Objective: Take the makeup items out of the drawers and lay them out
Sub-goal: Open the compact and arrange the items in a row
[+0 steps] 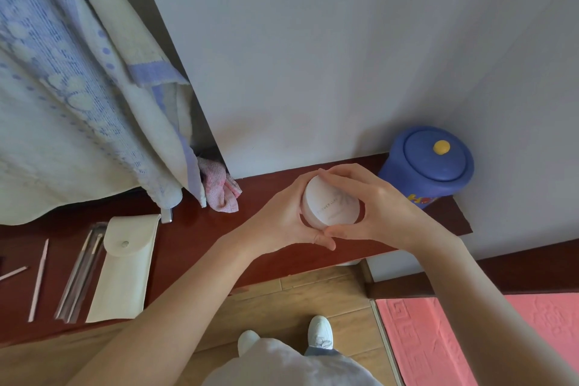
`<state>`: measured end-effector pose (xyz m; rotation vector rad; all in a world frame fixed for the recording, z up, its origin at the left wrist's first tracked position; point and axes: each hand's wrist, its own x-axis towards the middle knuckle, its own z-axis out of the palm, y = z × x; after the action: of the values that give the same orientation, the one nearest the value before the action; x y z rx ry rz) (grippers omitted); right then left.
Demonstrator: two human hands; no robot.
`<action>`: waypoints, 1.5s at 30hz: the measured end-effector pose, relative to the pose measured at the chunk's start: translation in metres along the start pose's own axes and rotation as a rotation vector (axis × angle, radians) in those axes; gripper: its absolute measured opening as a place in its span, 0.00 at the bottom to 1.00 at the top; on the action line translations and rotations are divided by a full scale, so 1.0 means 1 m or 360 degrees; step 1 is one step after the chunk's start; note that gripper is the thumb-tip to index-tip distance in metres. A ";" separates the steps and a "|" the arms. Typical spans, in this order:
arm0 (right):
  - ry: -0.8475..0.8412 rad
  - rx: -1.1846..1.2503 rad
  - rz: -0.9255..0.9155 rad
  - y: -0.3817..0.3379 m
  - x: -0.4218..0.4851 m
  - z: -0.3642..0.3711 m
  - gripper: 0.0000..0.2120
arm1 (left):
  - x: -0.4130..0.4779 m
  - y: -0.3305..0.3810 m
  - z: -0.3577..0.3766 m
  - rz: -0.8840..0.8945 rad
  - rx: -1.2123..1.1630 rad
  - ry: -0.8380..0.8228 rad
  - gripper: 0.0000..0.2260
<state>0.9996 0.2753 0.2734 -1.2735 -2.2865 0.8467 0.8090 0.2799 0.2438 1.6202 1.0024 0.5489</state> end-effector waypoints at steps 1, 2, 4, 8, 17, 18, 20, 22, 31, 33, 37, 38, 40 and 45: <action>-0.0024 -0.0019 -0.0023 -0.001 0.000 -0.001 0.38 | -0.001 0.000 0.000 0.0000 -0.0008 0.0010 0.43; -0.0048 -0.0026 -0.0042 -0.003 -0.001 -0.003 0.37 | -0.002 0.001 0.001 0.0000 -0.0026 0.0017 0.41; -0.0086 -0.0004 -0.0047 -0.006 -0.004 -0.007 0.35 | -0.006 0.004 0.002 0.0017 -0.0113 0.0032 0.38; -0.0106 -0.0034 -0.0034 -0.013 -0.003 -0.012 0.31 | -0.011 0.009 0.009 0.0087 -0.0189 0.0098 0.32; -0.0170 -0.0109 -0.0002 -0.010 0.002 -0.014 0.29 | -0.008 0.003 0.017 0.0065 -0.0366 0.0124 0.33; -0.0183 -0.0092 0.0017 -0.008 0.002 -0.014 0.29 | -0.008 0.002 0.018 0.0065 -0.0367 0.0120 0.33; -0.0212 -0.0043 0.0062 -0.007 0.002 -0.014 0.29 | -0.007 0.000 0.018 0.0060 -0.0353 0.0123 0.32; -0.0223 0.0014 0.0102 -0.007 0.003 -0.013 0.30 | -0.007 -0.001 0.018 0.0047 -0.0350 0.0134 0.31; -0.0201 0.0067 0.0149 -0.003 0.005 -0.012 0.27 | -0.007 -0.003 0.012 0.0077 -0.0294 0.0038 0.30; -0.0166 0.0126 0.0188 -0.002 0.007 -0.015 0.24 | -0.006 -0.007 0.010 0.0025 -0.0308 -0.0050 0.31; 0.0054 0.0191 0.0300 -0.005 0.014 -0.020 0.24 | -0.005 -0.012 0.010 -0.0065 -0.0330 -0.0243 0.35; 0.0091 0.0213 0.0333 -0.008 0.016 -0.020 0.22 | -0.005 -0.012 0.012 -0.0084 -0.0375 -0.0264 0.35; 0.0142 0.0233 0.0421 -0.010 0.020 -0.020 0.19 | -0.004 -0.012 0.014 -0.0108 -0.0423 -0.0259 0.35; 0.0240 -0.0116 0.0658 -0.009 0.032 -0.014 0.33 | -0.003 -0.014 0.016 -0.0238 -0.0696 -0.0100 0.41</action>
<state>0.9861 0.3040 0.2910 -1.8157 -1.9824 0.7684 0.8154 0.2688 0.2267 1.1585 0.8762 0.5659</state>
